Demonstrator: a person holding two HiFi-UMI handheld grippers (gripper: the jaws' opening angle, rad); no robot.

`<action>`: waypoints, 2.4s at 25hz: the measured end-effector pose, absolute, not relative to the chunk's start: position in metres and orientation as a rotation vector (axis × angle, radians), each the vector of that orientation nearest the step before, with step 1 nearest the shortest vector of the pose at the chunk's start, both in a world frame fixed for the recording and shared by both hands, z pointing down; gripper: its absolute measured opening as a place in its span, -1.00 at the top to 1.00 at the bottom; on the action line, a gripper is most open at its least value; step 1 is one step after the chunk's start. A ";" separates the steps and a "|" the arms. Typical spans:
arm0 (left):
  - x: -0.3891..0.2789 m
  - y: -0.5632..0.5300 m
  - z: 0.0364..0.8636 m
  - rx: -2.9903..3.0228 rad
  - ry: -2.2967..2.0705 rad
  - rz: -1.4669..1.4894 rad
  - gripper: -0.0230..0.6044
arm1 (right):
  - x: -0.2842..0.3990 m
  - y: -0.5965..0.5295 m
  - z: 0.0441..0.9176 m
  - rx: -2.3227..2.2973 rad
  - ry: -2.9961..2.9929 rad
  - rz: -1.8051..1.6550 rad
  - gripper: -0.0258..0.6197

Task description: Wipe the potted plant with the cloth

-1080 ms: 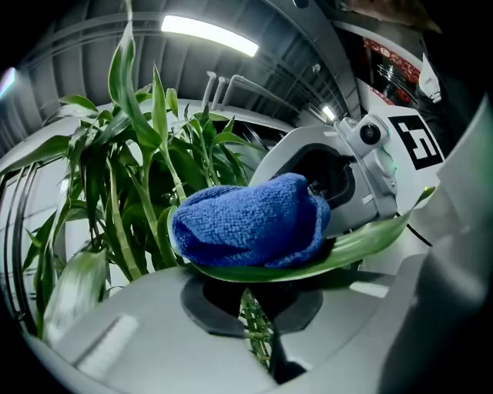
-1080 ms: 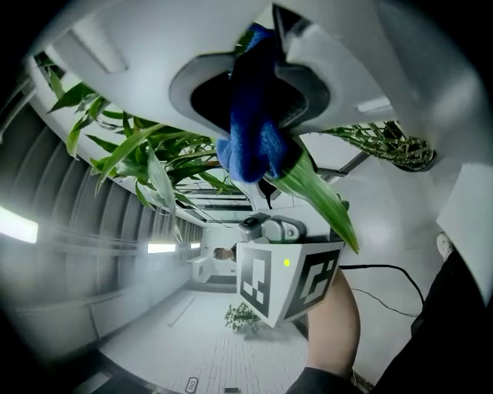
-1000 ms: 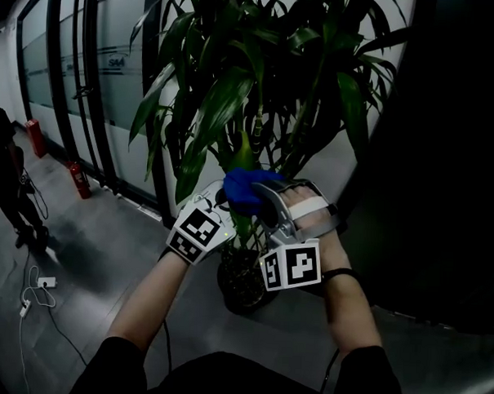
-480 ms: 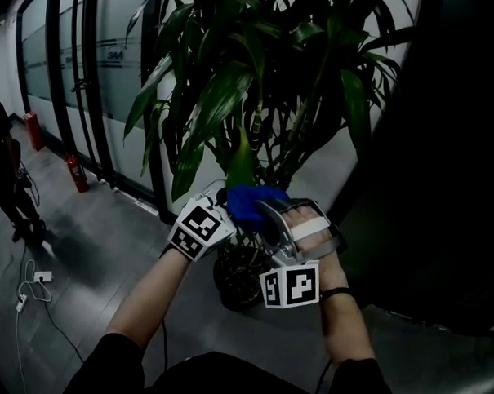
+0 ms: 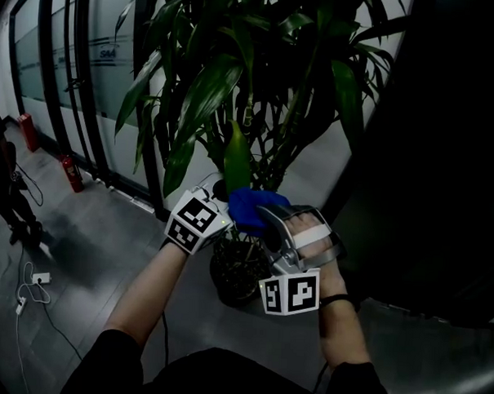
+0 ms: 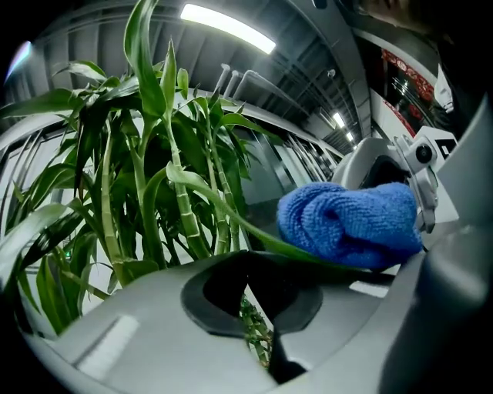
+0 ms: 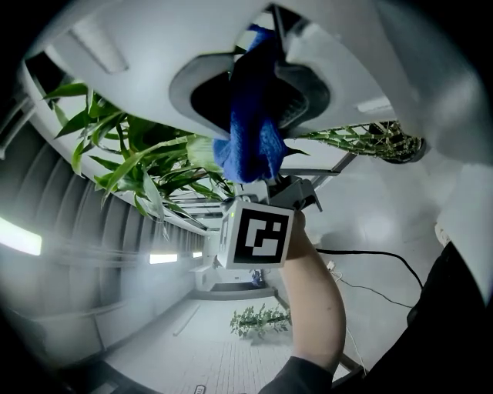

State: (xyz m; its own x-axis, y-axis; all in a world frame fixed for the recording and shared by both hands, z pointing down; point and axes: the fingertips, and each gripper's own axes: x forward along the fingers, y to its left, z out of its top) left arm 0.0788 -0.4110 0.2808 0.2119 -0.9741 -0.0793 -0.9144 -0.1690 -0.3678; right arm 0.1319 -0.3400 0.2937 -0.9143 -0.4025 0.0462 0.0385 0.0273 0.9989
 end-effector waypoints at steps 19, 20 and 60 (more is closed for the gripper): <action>0.061 -0.376 0.300 -2.109 2.000 -0.115 0.91 | 0.164 -0.322 0.365 0.173 -2.323 -1.650 0.65; 0.060 -0.371 0.305 -2.099 2.019 -0.112 0.91 | 0.165 -0.320 0.369 0.152 -2.346 -1.630 0.65; -0.103 -0.273 0.356 -2.261 1.815 0.109 0.91 | 0.029 -0.325 0.382 0.732 -2.746 -0.868 0.65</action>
State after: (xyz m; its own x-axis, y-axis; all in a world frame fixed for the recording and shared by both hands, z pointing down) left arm -0.1032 -0.2726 0.3557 0.2259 -0.9520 -0.2063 -0.9699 -0.2000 -0.1390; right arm 0.0295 -0.3255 0.3816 -0.8652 -0.5013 0.0138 -0.4023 0.7103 0.5775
